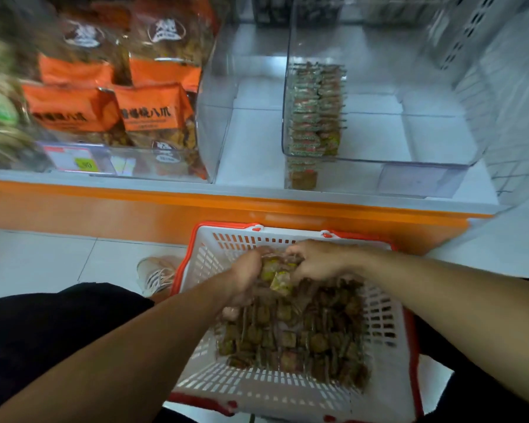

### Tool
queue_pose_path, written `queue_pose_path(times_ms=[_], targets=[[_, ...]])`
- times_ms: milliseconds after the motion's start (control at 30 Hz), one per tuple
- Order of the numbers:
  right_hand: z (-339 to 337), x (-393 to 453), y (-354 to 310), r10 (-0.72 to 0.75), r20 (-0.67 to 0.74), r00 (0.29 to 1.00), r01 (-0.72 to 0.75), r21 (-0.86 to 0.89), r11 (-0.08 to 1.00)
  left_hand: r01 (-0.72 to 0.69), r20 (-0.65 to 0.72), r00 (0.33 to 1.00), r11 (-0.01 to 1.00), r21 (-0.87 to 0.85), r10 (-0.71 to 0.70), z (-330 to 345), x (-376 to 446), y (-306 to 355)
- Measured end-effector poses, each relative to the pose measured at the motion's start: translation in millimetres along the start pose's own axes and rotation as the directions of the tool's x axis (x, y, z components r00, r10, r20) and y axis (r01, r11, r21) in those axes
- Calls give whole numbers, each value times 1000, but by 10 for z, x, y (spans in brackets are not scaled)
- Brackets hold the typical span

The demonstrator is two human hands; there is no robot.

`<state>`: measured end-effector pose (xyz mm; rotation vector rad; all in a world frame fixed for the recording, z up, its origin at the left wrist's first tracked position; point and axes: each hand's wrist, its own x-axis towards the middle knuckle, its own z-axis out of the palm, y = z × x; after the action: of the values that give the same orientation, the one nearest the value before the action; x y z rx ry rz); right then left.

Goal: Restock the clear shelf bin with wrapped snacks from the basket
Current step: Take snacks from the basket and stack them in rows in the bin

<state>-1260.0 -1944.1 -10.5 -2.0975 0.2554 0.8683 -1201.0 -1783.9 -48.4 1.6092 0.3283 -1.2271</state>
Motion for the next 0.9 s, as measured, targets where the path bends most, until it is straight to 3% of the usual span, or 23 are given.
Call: queue_pose_path(times_ms=[233, 367, 667, 800, 900], targets=[[-479, -746, -601, -97, -56, 994, 95, -34, 995, -208, 136, 962, 959, -192, 236, 74, -753, 480], [-660, -1073, -839, -146, -21, 989, 147, 228, 963, -283, 184, 925, 927, -246, 331, 62, -1137, 737], [-1019, -1302, -1098, -271, -146, 952, 306, 350, 886, -639, 127, 746, 756, -141, 654, 184, -1623, 1222], [-1135, -1318, -1098, -325, -218, 920, 388, 396, 832, -655, 136, 730, 743, -139, 670, 184, -1659, 1433], [-1171, -1333, -1085, -351, -265, 898, 434, 412, 801, -652, 44, 744, 738, -171, 667, 223, -1626, 1517]])
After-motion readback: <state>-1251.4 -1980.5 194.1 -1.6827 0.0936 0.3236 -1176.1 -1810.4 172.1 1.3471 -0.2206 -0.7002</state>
